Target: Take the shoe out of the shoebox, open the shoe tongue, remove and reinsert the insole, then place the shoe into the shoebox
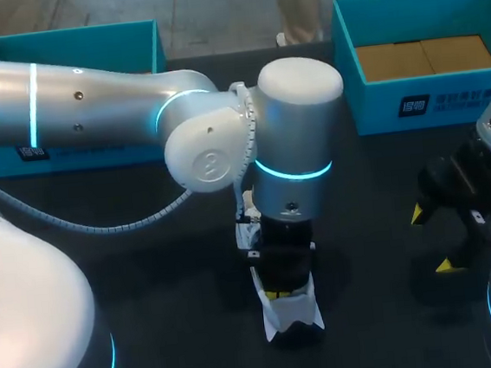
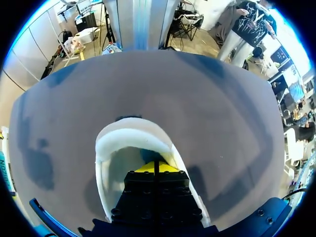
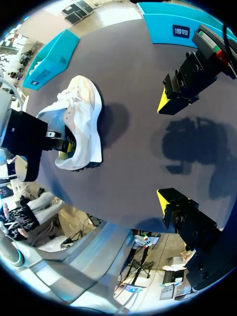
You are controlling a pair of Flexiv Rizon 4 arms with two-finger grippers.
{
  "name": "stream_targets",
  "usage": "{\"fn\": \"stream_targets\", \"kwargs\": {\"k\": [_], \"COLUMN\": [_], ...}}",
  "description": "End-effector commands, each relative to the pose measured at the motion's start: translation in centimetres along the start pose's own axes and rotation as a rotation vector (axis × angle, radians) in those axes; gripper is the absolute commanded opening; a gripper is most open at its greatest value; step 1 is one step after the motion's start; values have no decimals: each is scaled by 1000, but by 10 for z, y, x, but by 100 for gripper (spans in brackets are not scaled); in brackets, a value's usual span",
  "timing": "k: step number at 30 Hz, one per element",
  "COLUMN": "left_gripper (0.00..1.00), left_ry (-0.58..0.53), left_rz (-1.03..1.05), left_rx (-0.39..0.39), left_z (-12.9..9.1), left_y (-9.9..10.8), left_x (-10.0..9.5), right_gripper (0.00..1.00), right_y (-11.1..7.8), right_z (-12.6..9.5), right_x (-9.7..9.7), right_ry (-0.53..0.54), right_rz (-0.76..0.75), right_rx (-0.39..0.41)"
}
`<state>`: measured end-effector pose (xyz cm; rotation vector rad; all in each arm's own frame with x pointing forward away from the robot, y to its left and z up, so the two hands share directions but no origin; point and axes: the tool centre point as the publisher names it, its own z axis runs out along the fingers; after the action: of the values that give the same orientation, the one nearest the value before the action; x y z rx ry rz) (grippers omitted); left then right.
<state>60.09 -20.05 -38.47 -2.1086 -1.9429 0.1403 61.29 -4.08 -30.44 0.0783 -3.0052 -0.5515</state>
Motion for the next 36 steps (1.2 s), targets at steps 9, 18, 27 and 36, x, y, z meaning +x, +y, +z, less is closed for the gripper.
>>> {"fn": "stream_targets", "kwargs": {"k": [9,18,27,36], "left_gripper": [0,0,0,0], "left_ry": [-115,-141,-141,-141], "left_rz": [-26,-18,-18,-18], "left_rx": [-26,-24,-24,-24], "left_z": [-14,-40,-40,-40], "left_y": [3,2,2,2], "left_x": [-1,5,5,5], "right_gripper": [100,100,100,100], "right_y": [0,0,0,0], "right_z": [1,1,1,1], "right_x": [1,1,1,1], "right_ry": [-2,-2,-2,-2], "right_rz": [1,1,1,1], "right_rx": [3,3,3,3]}}
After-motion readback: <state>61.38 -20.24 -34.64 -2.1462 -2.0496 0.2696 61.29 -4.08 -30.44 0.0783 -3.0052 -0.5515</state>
